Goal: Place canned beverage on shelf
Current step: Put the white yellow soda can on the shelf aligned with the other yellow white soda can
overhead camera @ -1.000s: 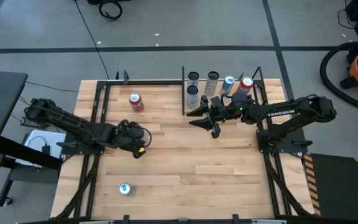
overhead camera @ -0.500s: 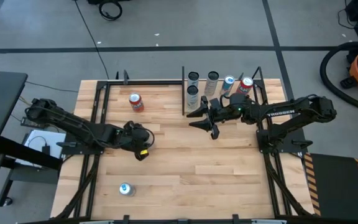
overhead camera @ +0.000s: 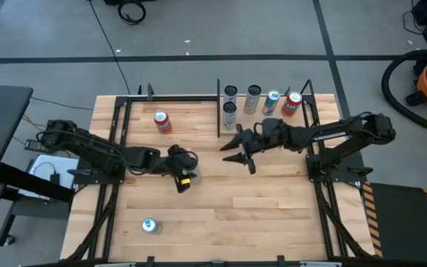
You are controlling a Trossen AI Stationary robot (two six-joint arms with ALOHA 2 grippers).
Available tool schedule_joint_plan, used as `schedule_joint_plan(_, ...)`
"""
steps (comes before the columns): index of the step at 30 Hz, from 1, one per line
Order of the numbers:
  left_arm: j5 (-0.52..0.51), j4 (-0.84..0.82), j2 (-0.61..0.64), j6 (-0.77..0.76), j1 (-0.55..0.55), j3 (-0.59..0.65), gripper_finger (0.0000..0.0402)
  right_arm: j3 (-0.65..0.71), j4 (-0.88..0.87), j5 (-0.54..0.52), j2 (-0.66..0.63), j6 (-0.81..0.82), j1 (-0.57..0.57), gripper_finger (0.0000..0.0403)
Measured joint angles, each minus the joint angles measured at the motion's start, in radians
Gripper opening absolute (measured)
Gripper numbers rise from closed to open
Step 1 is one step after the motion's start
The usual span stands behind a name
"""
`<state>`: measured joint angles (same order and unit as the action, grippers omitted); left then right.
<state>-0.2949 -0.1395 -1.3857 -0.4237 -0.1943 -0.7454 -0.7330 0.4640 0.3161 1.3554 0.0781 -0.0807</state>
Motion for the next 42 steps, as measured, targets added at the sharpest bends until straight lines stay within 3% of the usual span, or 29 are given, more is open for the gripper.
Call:
schedule_joint_plan(8, 0.021, 0.021, -0.009, 0.018, 0.020, 0.000, 0.0277, 0.000, 0.071, 0.000, 0.145, -0.054, 0.016, 0.0187)
schedule_joint_plan(13, 0.019, 0.030, -0.010, 0.026, 0.019, 0.001, 0.0277, 0.000, 0.180, -0.007, 0.213, 0.027, 0.015, 0.0187)
schedule_joint_plan(25, 0.017, 0.036, -0.010, 0.043, 0.019, 0.001, 0.0277, 0.000, 0.278, 0.070, 0.214, 0.066, 0.023, 0.0189)
schedule_joint_plan(29, 0.016, 0.036, -0.010, 0.042, 0.019, 0.001, 0.0277, 0.000, 0.319, 0.069, 0.214, 0.015, 0.034, 0.0206)
schedule_joint_plan(36, 0.013, 0.037, -0.010, 0.024, 0.019, 0.001, 0.0277, -0.001, 0.381, -0.051, 0.214, -0.026, 0.043, 0.0261)
schedule_joint_plan(42, 0.014, 0.037, -0.010, 0.040, 0.019, 0.001, 0.0277, -0.001, 0.372, -0.062, 0.214, -0.045, 0.017, 0.0281)
